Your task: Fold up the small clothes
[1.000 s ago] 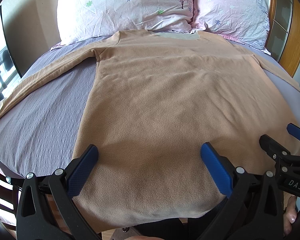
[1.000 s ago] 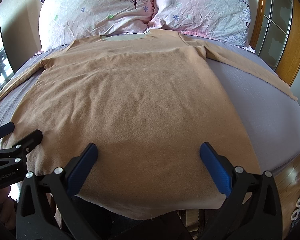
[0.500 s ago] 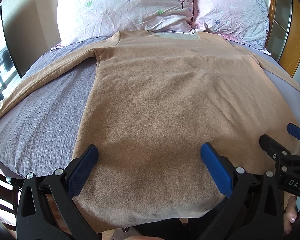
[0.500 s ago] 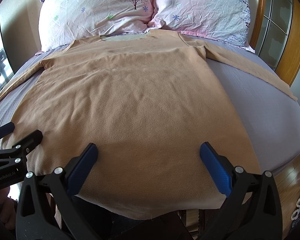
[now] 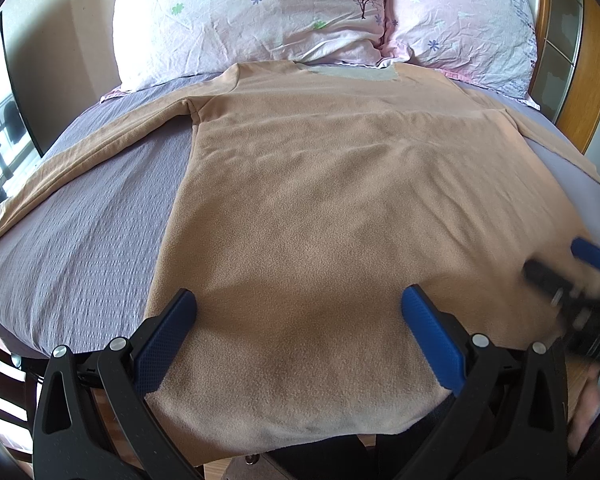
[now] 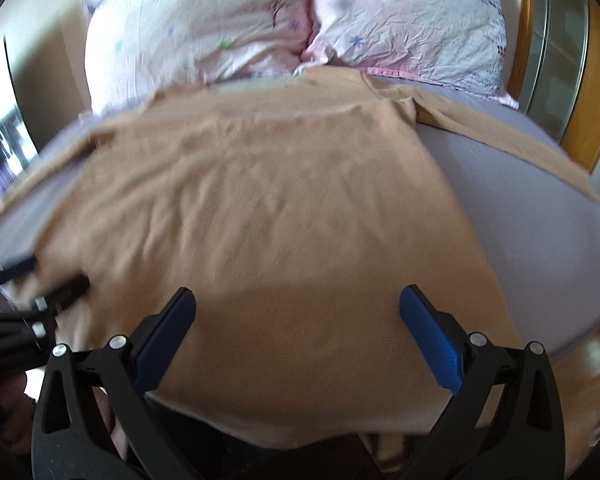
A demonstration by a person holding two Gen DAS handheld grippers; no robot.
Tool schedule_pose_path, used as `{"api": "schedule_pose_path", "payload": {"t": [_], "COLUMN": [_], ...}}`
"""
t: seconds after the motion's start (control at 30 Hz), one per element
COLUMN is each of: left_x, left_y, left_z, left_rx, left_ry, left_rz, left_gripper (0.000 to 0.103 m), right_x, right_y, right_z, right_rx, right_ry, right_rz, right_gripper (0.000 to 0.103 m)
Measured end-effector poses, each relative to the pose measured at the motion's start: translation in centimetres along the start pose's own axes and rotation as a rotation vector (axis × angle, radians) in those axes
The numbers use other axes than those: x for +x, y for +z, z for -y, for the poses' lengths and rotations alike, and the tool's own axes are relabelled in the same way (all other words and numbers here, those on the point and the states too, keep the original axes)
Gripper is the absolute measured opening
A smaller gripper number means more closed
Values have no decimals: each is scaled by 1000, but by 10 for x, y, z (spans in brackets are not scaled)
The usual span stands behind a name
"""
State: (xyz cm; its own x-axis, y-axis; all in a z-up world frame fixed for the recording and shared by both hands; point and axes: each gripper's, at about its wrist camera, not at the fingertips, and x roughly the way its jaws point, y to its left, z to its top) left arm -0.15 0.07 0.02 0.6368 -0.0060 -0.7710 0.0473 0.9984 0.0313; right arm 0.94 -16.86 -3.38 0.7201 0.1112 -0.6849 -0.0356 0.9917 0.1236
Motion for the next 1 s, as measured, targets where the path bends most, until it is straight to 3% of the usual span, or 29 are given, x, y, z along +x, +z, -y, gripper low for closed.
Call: {"api": "schedule_pose_path", "payload": {"t": [0.1,0.2,0.23,0.27,0.33,0.4,0.53,0.63,0.7,0.77,0.8,0.9,1.0], "left_x": [-6,-5,-4,-3,0,2,9,14,14,14,12,5,-3], "left_y": [4,8,10,13,17,24,37,48,55,62,62,63,59], "left_z": [1,-2,-6,-9,-18,-28,-58,-77,-87,-104,-111,-146,-188], "left_rx": [23,24,22,15,-14,-53,-186,-244,-257,-279,-289,-345,-430], "left_ry": [-9,-43,-61,-85,-144,-217,-419,-438,-416,-380,-370,-314,-235], "left_rz": [8,-23,-25,-24,-17,-7,28,52,77,109,120,166,211], "left_gripper": [102,102,102,102,102,102,102,102,102,102,102,102,102], "right_x": [-12,-17,-17,-16,-9,1,19,27,34,42,42,22,3], "right_y": [28,45,49,53,63,70,70,69,68,66,69,98,167], "right_z": [79,179,209,237,290,332,389,406,419,429,433,406,325], "right_rx": [297,655,747,823,946,1044,1218,1284,1336,1375,1367,1175,823], "right_ry": [137,116,107,95,16,-57,-44,-24,-15,-3,-3,-110,-95], "right_rz": [107,180,196,215,226,214,230,257,270,266,266,311,369], "right_gripper": [101,101,96,84,71,68,48,40,28,4,4,4,4]}}
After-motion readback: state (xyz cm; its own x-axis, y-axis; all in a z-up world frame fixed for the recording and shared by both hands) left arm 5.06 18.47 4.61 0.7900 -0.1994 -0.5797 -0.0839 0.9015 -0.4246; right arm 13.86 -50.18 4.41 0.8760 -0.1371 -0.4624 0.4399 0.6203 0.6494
